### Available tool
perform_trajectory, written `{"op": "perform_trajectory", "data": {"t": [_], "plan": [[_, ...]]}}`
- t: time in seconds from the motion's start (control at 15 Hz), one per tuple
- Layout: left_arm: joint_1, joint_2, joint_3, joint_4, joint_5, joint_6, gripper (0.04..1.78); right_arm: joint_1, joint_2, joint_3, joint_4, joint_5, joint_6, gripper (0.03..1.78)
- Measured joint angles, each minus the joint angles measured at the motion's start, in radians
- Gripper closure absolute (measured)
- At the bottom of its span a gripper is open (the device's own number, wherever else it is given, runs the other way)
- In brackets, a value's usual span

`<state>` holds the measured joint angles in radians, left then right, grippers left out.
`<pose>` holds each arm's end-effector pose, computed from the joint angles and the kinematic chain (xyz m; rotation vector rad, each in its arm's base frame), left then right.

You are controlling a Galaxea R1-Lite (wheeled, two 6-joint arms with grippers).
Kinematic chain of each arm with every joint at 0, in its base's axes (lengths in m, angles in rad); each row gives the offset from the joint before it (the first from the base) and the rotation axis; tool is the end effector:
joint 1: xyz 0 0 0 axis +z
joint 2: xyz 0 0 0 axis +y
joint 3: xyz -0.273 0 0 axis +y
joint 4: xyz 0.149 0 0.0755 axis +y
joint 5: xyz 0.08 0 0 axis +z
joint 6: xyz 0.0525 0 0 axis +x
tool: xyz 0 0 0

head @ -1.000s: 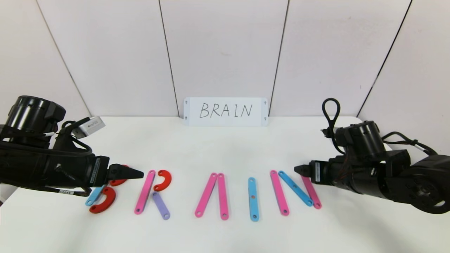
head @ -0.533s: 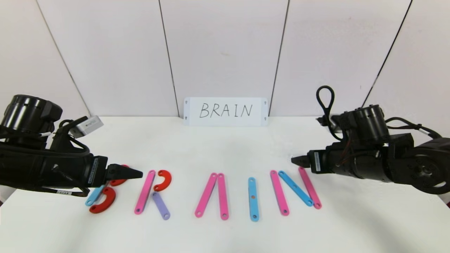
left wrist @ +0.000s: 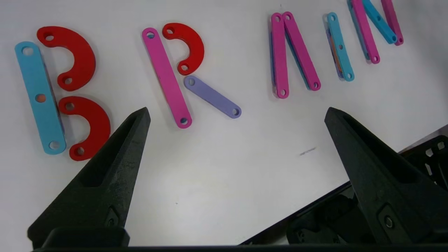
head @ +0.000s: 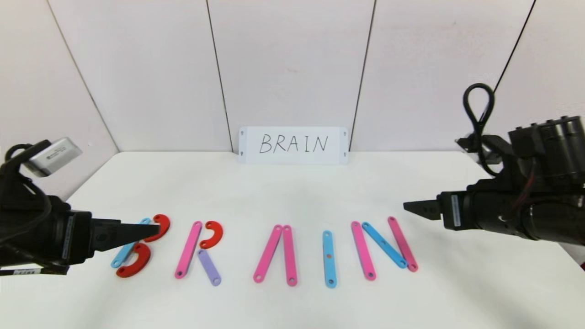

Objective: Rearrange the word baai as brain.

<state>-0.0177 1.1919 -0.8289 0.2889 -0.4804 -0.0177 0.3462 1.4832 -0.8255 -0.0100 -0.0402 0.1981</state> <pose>0.1653 -0.0272 0.1945 -0.1677 0.6453 -0.4746 0.2320 0.0814 0.1607 0.0650 0.6638 0.2305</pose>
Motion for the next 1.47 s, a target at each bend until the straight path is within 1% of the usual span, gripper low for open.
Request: {"op": "perform_trajectory", "data": {"t": [0.2, 0.47, 0.6, 0.73, 0.87, 1.0, 1.07, 1.13, 1.27, 1.33, 1.47], "plan": [[-0.001, -0.181, 0.05, 0.05, 0.029, 0.001, 0.08, 0.009, -0.173, 0.073, 0.013, -0.001, 0.0, 0.08], [-0.001, -0.409, 0.071, 0.173, 0.067, 0.001, 0.08, 0.018, -0.413, 0.193, 0.036, -0.006, 0.0, 0.08], [-0.001, -0.502, 0.075, 0.22, 0.11, 0.002, 0.08, 0.019, -0.517, 0.234, 0.042, -0.009, 0.001, 0.08], [-0.001, -0.577, 0.077, 0.234, 0.148, 0.001, 0.08, 0.011, -0.603, 0.259, 0.044, -0.013, 0.001, 0.08], [-0.001, -0.641, 0.077, 0.238, 0.16, 0.001, 0.08, 0.004, -0.689, 0.279, 0.049, -0.016, 0.001, 0.08], [0.0, -0.697, 0.071, 0.238, 0.194, 0.002, 0.08, -0.002, -0.776, 0.286, 0.076, -0.021, 0.001, 0.08], [0.0, -0.723, 0.07, 0.238, 0.229, 0.003, 0.08, -0.017, -0.82, 0.283, 0.107, -0.034, 0.001, 0.08], [0.001, -0.747, 0.069, 0.238, 0.255, 0.004, 0.08, -0.048, -0.863, 0.275, 0.133, -0.044, 0.001, 0.08], [0.002, -0.8, 0.068, 0.253, 0.269, 0.003, 0.08, -0.103, -0.953, 0.268, 0.168, -0.055, 0.0, 0.08], [0.007, -0.83, 0.067, 0.27, 0.271, 0.002, 0.08, -0.121, -0.998, 0.267, 0.179, -0.058, 0.0, 0.08], [0.039, -0.883, 0.067, 0.294, 0.276, -0.002, 0.08, -0.169, -1.087, 0.269, 0.202, -0.06, 0.0, 0.08]]}}
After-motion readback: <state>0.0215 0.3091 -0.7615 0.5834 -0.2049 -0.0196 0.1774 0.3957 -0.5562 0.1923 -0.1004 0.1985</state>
